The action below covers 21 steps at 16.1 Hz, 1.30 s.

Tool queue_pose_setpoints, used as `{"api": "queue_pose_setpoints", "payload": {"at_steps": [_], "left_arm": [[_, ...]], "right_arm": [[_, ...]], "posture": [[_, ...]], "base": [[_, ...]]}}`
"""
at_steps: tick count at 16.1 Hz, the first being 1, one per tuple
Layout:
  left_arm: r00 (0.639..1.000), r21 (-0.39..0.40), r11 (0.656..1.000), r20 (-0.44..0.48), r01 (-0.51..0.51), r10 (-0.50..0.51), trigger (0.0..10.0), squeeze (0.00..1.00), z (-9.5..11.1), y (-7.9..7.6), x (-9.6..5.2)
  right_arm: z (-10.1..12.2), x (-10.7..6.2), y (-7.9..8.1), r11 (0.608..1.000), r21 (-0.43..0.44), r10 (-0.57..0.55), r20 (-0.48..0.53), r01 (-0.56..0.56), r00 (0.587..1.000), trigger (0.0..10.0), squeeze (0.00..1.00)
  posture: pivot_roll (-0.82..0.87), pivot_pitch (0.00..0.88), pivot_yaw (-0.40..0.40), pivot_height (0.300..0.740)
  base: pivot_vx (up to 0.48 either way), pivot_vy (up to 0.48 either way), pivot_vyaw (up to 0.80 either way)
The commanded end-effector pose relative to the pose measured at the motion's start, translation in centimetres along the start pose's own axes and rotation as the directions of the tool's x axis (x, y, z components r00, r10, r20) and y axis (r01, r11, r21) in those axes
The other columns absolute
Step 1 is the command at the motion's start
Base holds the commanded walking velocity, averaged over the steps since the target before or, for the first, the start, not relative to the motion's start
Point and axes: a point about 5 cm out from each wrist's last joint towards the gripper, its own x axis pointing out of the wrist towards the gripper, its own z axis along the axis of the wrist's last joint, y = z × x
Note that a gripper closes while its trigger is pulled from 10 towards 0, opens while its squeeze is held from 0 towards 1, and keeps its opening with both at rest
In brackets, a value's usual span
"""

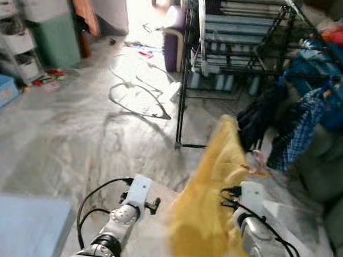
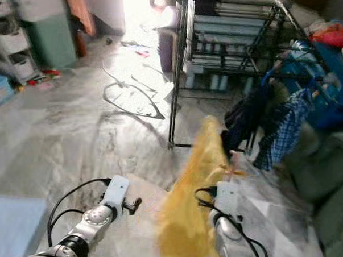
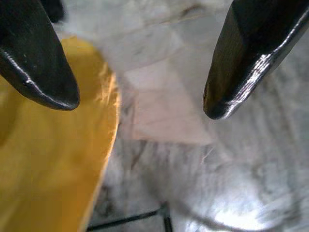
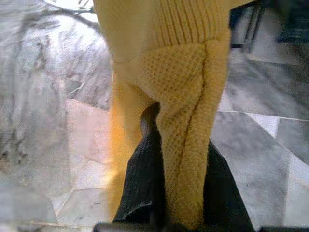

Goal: Hang hanger

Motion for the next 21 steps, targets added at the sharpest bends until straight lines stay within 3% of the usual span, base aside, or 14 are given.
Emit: {"api": "queue_pose_setpoints", "payload": {"at_steps": [1,12,14,21], "left_arm": [[0.999,0.013,0.999,0.032,0.036,-0.036,10.0,0.00,1.1,-1.3,0.4],[0.999,0.034,0.999,0.022,0.023,-0.024,10.0,0.00,0.9,-0.9,0.3],[1.000,0.026,1.000,0.018,0.015,-0.015,10.0,0.00,0.8,-0.7,0.3],[1.000,-0.002,1.000,0.020,0.000,0.000,10.0,0.00,0.4,-0.3,0.1]], "right_arm": [[0.9,0.2,-1.5,0.999,-0.008,-0.035,0.024,0.035,0.999,10.0,0.00],[3.1,1.2,-2.8,0.999,0.024,-0.045,0.023,0.044,0.999,10.0,0.00],[3.7,1.3,-3.1,0.998,0.031,-0.054,0.020,0.053,0.998,10.0,0.00],[10.7,1.7,-3.7,1.000,-0.011,0.025,0.112,-0.024,0.993,10.0,0.00]], "posture": [[-0.03,0.000,-0.060,0.740],[-0.02,0.000,-0.058,0.740],[-0.02,0.000,-0.056,0.740],[0.01,0.000,-0.081,0.740]], "base": [[0.469,0.000,0.00],[0.464,0.000,0.00],[0.000,0.000,0.00],[0.000,0.000,0.00]]}}
